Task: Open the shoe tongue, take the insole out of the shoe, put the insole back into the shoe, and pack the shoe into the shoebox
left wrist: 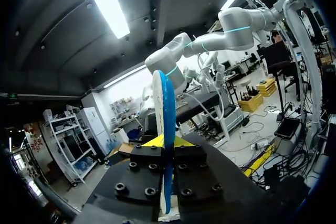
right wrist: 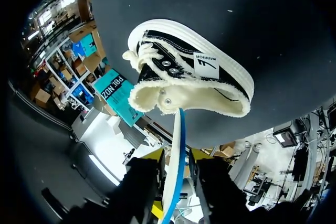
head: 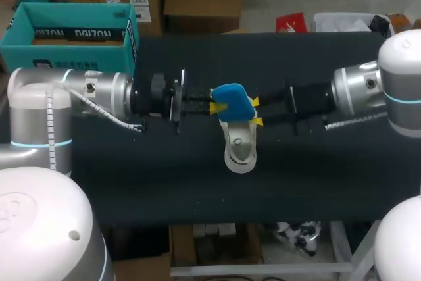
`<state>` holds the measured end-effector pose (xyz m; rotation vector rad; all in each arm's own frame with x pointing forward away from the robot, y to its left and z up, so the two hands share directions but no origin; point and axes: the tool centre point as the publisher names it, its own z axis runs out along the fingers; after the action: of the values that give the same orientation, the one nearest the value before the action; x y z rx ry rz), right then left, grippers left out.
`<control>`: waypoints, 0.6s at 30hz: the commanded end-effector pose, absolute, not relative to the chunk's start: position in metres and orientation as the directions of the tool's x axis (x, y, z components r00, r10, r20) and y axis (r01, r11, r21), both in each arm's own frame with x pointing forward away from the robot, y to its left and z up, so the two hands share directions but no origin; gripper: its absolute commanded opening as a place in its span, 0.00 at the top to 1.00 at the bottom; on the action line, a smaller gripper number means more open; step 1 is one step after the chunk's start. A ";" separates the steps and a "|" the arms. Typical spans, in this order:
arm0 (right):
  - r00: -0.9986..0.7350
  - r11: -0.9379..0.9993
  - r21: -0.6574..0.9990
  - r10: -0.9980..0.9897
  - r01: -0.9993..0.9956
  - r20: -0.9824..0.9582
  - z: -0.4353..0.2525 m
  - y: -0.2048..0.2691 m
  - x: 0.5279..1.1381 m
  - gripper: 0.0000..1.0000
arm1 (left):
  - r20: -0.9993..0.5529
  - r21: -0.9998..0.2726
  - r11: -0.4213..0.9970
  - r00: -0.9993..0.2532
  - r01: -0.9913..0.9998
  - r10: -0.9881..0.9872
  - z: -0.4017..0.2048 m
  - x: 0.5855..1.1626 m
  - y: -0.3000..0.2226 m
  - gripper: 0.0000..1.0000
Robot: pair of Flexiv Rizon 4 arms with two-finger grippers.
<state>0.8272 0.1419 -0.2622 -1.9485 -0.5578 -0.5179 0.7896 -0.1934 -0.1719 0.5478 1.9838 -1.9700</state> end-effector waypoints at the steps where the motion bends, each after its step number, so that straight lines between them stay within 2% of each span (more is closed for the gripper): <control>1: 0.804 -0.385 -0.714 0.161 0.585 0.572 -0.262 0.141 0.829 0.80 | -0.463 -0.886 -0.010 -0.885 0.464 0.052 -0.175 0.789 -0.196 1.00; 3: 0.805 -0.383 -0.715 0.162 0.585 0.571 -0.262 0.141 0.829 1.00 | -0.467 -0.884 -0.009 -0.883 0.467 0.045 -0.176 0.790 -0.196 1.00; 17: 0.811 -0.378 -0.724 0.158 0.577 0.564 -0.263 0.141 0.827 1.00 | -0.457 -0.889 0.015 -0.888 0.458 0.045 -0.181 0.792 -0.202 1.00; 18: 0.812 -0.377 -0.725 0.158 0.576 0.563 -0.264 0.141 0.827 1.00 | -0.453 -0.891 0.021 -0.890 0.454 0.046 -0.181 0.792 -0.203 0.65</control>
<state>0.8291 0.1419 -0.2647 -1.9438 -0.5499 -0.4948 0.7918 -0.1978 -0.1801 0.5238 1.9984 -1.9503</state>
